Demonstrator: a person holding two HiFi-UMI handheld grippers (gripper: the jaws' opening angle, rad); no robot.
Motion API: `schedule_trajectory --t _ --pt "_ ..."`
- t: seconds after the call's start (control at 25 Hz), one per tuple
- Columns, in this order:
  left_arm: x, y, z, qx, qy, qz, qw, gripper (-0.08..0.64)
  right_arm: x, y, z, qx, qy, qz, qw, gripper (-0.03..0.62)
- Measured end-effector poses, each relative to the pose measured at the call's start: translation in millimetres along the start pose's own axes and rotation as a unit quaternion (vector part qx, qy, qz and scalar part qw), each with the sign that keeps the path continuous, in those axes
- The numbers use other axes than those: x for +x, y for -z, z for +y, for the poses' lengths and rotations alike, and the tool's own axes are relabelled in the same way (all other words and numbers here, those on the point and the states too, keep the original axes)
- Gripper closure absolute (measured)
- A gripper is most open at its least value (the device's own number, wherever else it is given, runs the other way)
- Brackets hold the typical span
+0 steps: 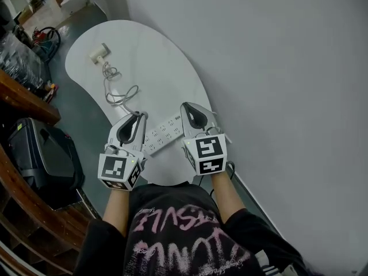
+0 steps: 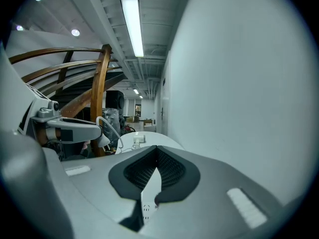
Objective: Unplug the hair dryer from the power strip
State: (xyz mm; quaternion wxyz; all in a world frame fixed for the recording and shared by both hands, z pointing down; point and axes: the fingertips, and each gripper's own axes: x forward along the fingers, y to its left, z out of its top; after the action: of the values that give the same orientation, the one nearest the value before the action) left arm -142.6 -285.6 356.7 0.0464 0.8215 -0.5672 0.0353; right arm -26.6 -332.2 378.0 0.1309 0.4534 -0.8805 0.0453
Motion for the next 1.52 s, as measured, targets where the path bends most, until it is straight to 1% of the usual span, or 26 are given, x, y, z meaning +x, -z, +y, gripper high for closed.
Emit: schedule_trajectory --t 0.32,0.64,0.84,1.2,1.52 --pt "-1.5 -12.2 4.8 0.003 -0.016 -0.016 0.9997 0.509 -12.9 -28.1 0.8 -0.002 0.004 -0.040 0.999 0.568" --pt "-2.6 -21.3 6.2 0.001 -0.018 -0.024 0.9995 0.508 -30.3 -50.4 0.6 -0.003 0.019 -0.078 0.997 0.568" --pt "-4.5 -26.0 6.9 0.002 -0.018 -0.029 0.9994 0.508 -38.2 -55.8 -0.5 -0.001 0.027 -0.096 0.995 0.568" --pt "-3.2 -38.2 11.3 0.010 -0.019 -0.038 0.9991 0.508 -46.6 -64.2 -11.1 -0.001 0.042 -0.112 0.993 0.569" --pt "-1.8 -39.2 10.8 0.013 -0.014 -0.039 0.9991 0.508 -46.1 -61.3 -12.8 -0.003 0.046 -0.107 0.993 0.571"
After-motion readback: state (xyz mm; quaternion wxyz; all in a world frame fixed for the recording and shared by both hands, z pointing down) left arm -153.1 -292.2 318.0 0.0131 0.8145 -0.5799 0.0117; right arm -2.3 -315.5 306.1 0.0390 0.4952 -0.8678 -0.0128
